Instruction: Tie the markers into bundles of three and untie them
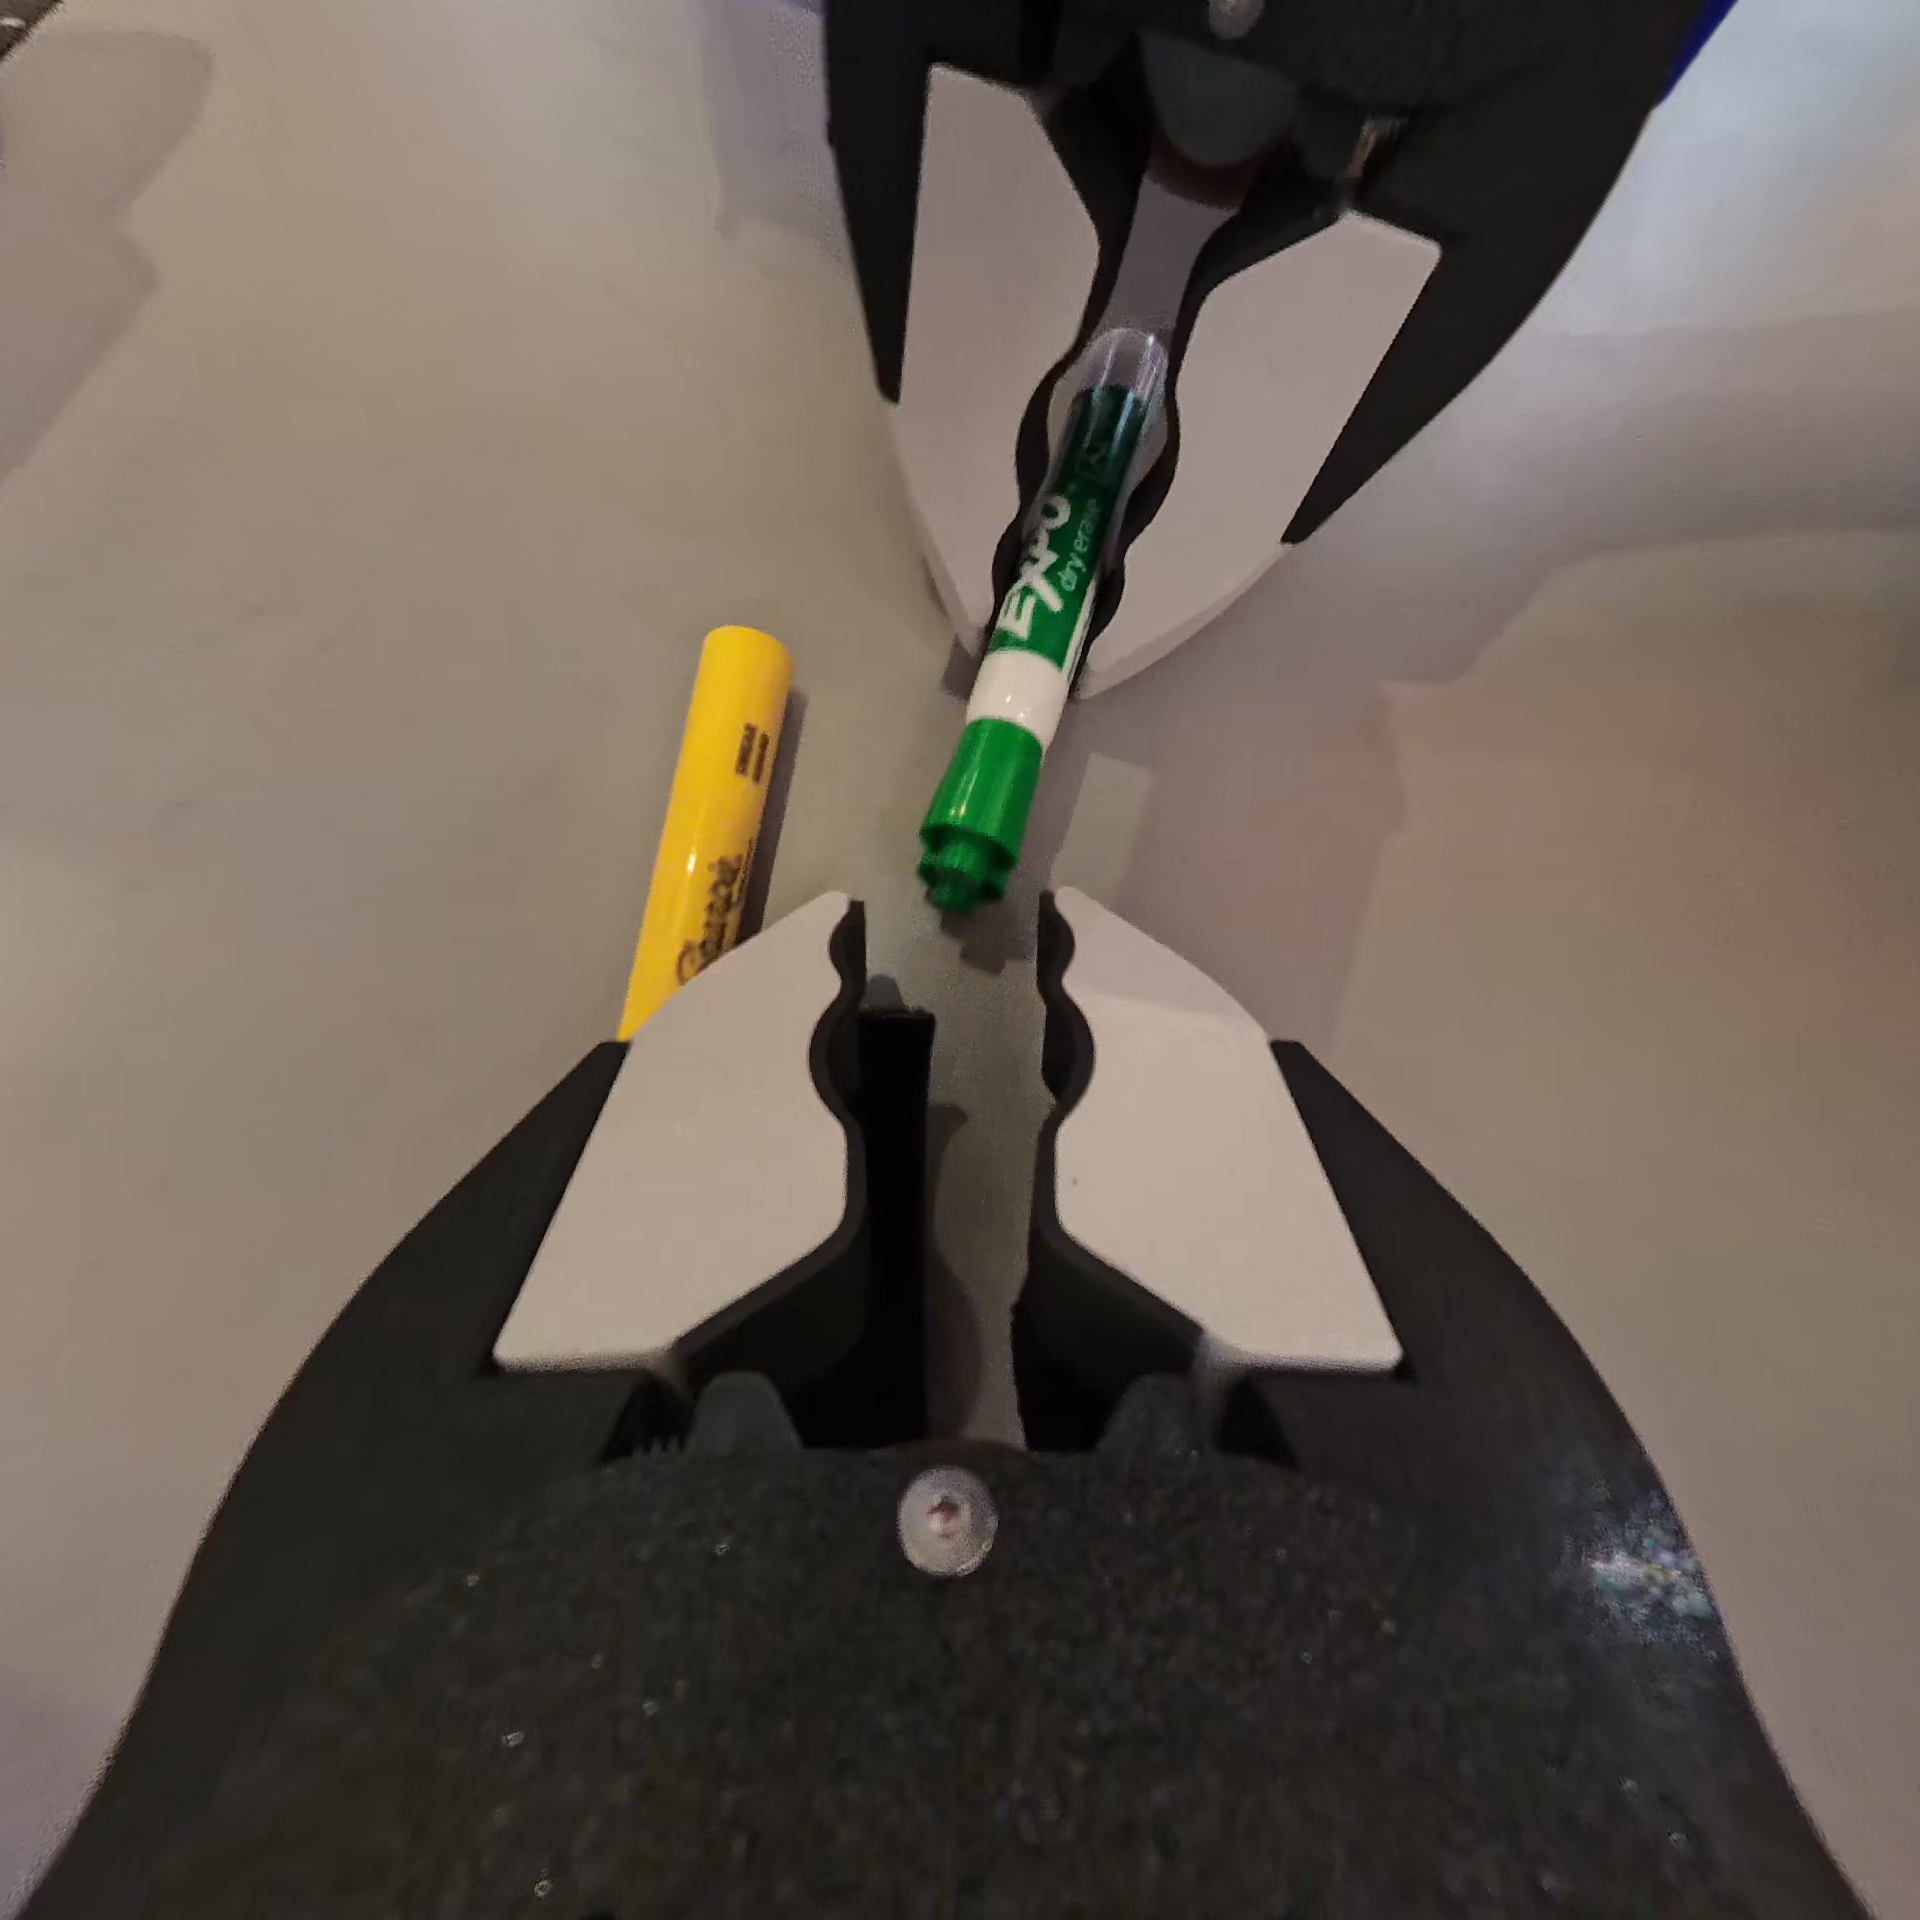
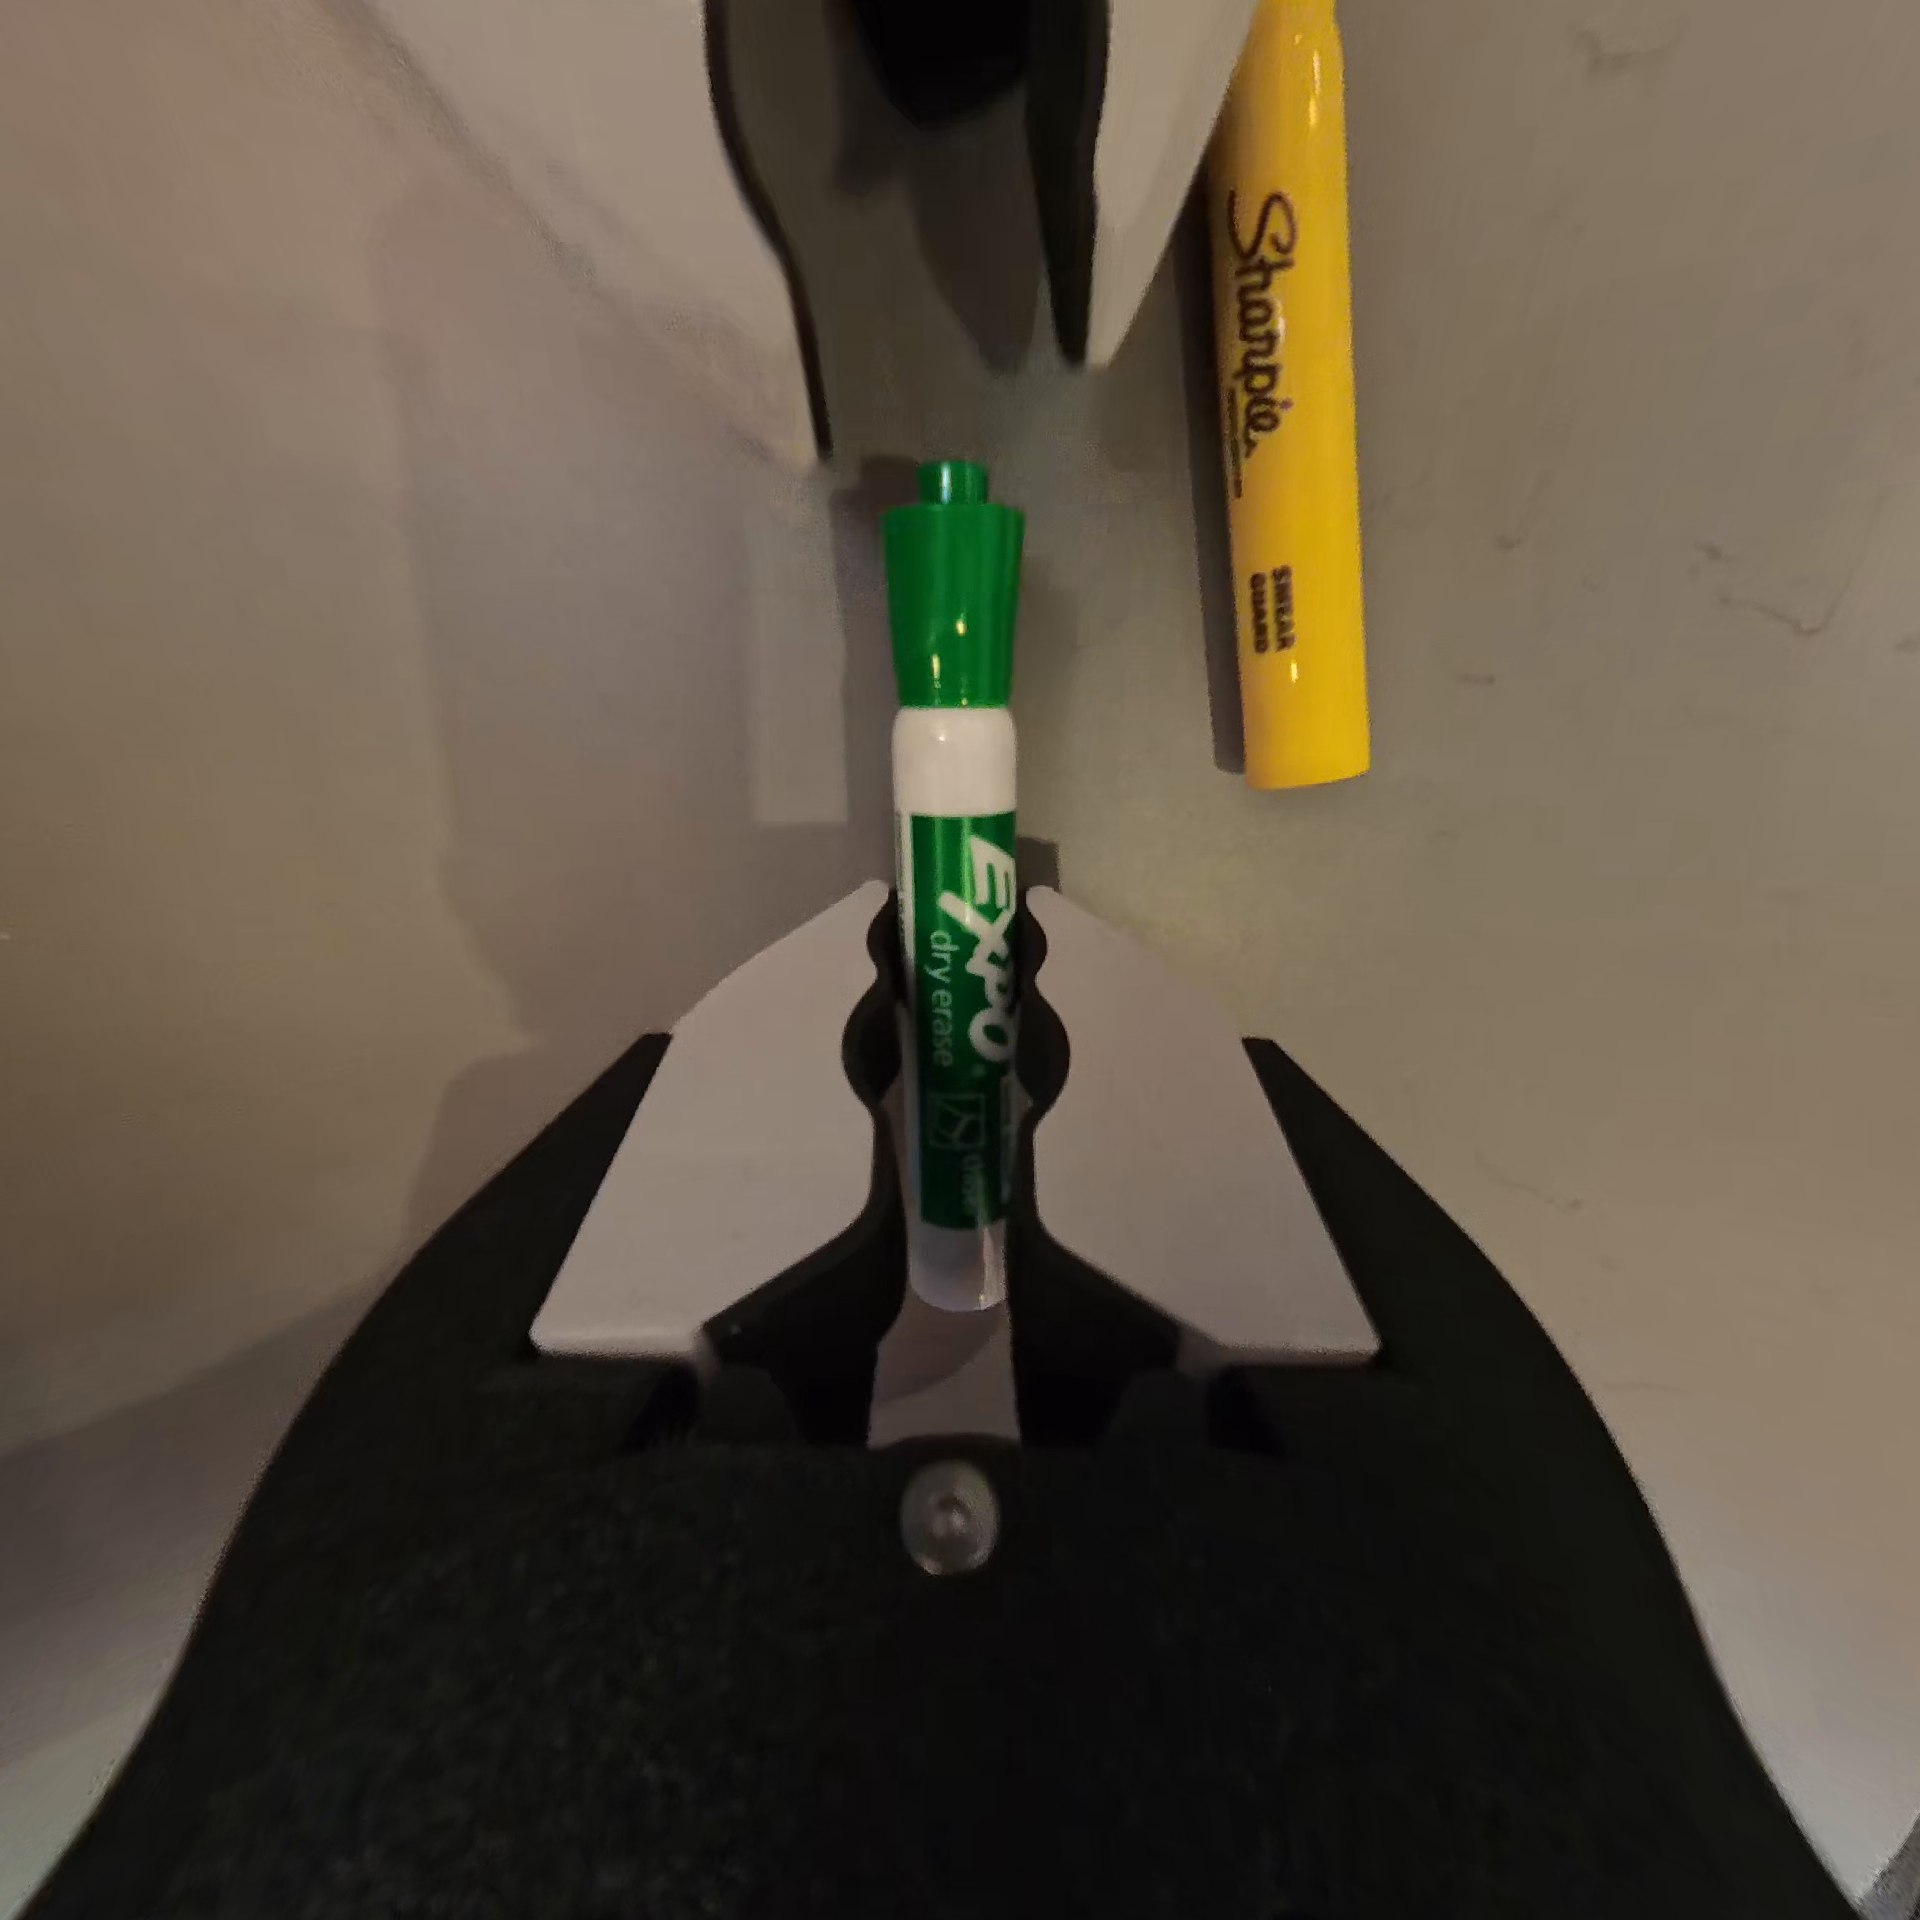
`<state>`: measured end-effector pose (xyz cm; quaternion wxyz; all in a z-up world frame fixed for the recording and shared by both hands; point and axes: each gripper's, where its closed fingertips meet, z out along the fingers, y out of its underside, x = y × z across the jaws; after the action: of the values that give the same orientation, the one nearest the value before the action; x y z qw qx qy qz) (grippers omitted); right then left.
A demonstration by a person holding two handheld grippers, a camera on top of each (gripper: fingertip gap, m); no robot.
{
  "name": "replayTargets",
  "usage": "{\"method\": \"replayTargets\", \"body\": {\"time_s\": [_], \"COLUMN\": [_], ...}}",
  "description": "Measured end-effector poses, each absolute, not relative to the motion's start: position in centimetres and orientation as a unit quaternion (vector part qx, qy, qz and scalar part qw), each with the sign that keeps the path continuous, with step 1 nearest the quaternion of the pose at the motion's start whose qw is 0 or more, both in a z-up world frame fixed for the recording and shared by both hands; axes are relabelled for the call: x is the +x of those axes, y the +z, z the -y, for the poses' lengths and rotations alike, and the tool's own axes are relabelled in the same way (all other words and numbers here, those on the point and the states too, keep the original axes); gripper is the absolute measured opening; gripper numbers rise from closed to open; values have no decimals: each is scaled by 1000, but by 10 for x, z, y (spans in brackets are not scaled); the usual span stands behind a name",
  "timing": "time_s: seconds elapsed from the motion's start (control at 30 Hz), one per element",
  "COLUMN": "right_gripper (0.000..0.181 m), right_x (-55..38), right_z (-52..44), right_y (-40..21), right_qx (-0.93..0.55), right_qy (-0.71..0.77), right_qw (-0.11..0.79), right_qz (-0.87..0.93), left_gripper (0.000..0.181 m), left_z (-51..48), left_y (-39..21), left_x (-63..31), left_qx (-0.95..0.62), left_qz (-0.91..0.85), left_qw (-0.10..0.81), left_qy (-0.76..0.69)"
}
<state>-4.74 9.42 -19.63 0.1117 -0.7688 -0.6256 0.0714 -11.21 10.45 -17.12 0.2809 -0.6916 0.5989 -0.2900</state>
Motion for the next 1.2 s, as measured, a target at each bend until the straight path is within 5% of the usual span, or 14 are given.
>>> {"method": "replayTargets", "body": {"time_s": [0.23, 0.73, 1.2], "right_gripper": [18, 17, 18], "right_x": [-51, -84, -61], "right_z": [-102, -93, -98], "right_y": [-179, -69, -109], "right_qx": [-775, -663, -712], "right_qy": [90, 255, 254], "right_qw": [183, 580, 577], "right_qz": [598, 399, 309], "left_gripper": [31, 35, 43], "left_z": [-120, -134, -160], "left_y": [-151, -93, -152], "left_x": [-146, -171, -146], "left_qx": [-711, -720, -748], "left_qz": [-563, -505, -616], "left_qw": [315, 366, 218], "left_qy": [-280, -303, -117]}}
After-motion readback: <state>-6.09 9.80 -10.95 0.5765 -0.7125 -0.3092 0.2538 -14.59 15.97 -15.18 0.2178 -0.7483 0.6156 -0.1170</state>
